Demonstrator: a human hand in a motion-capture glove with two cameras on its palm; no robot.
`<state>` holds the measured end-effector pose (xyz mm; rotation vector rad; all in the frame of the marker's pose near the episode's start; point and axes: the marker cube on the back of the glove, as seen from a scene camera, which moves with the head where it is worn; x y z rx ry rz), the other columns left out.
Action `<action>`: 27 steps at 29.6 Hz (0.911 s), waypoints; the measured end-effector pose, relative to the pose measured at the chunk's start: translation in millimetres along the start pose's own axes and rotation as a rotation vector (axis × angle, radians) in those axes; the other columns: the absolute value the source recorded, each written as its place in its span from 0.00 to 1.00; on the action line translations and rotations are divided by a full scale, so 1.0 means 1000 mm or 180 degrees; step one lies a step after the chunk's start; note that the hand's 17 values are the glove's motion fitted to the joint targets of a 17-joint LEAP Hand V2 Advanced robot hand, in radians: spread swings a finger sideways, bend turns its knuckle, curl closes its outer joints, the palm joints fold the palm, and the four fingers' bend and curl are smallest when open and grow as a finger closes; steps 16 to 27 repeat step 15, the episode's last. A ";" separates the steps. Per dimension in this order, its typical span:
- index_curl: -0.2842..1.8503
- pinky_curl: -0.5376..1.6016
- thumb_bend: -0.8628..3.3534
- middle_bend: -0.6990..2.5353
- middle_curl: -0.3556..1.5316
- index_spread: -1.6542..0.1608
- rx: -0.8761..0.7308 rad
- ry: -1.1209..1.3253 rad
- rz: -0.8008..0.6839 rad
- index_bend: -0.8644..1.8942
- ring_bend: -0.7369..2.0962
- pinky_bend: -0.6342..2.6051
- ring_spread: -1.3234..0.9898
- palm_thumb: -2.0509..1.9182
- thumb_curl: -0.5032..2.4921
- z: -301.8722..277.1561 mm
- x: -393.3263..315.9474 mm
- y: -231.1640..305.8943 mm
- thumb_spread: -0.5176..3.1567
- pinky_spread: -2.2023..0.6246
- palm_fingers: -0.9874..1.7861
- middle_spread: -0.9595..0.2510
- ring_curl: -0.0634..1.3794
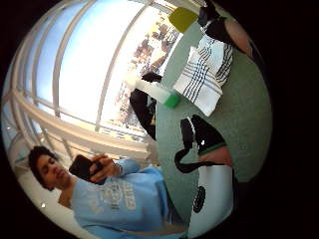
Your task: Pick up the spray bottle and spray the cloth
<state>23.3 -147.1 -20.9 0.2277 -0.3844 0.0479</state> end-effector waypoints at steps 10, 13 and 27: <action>0.26 0.42 0.20 0.28 0.41 0.71 0.0016 -0.0047 0.0026 0.36 0.37 0.26 0.55 0.74 0.32 -0.003 0.002 0.003 0.40 0.85 0.61 0.71 0.28; 0.26 0.42 0.20 0.28 0.41 0.71 0.0011 -0.0066 0.0038 0.36 0.37 0.26 0.55 0.74 0.32 -0.003 0.002 0.004 0.40 0.85 0.61 0.71 0.28; 0.26 0.42 0.20 0.28 0.41 0.71 0.0007 -0.0068 0.0036 0.36 0.37 0.26 0.55 0.74 0.32 -0.003 0.002 0.005 0.40 0.85 0.61 0.71 0.28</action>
